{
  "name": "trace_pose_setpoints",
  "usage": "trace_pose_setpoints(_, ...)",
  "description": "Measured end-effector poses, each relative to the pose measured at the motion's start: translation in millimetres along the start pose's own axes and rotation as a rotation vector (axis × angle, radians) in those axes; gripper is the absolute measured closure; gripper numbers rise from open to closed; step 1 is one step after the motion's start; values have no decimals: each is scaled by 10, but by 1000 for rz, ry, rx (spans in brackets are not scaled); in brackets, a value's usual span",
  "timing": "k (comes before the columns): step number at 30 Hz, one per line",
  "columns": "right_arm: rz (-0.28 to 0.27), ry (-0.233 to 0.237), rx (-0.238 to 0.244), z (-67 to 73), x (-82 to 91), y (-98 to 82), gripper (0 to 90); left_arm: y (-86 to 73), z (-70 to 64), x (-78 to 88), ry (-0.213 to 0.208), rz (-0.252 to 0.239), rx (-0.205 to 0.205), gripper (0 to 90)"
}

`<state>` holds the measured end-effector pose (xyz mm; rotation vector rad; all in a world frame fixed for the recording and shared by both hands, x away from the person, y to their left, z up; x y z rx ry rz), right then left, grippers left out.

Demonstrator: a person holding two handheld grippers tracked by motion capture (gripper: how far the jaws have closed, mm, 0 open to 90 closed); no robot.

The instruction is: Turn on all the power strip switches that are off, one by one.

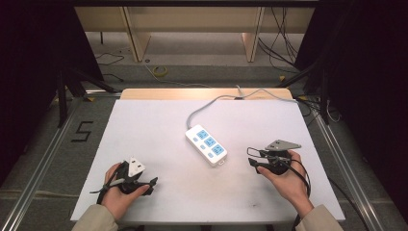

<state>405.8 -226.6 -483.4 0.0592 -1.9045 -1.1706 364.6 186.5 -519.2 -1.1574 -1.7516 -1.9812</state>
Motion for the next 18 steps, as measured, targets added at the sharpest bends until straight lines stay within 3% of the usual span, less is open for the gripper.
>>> trace_pose_setpoints(18,-61,7,8,99,13,-63,397,2,-9,-15,-14,1,11,186)
Point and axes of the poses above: each handheld gripper's, and its own axes: x roughly backward along the jaws, y roughly out of its top, z roughly to its left, the point moved 5 cm from there along -x, roughly forward along the jaws, and after that the axes turned 14 degrees about x, right-handed, at the moved point
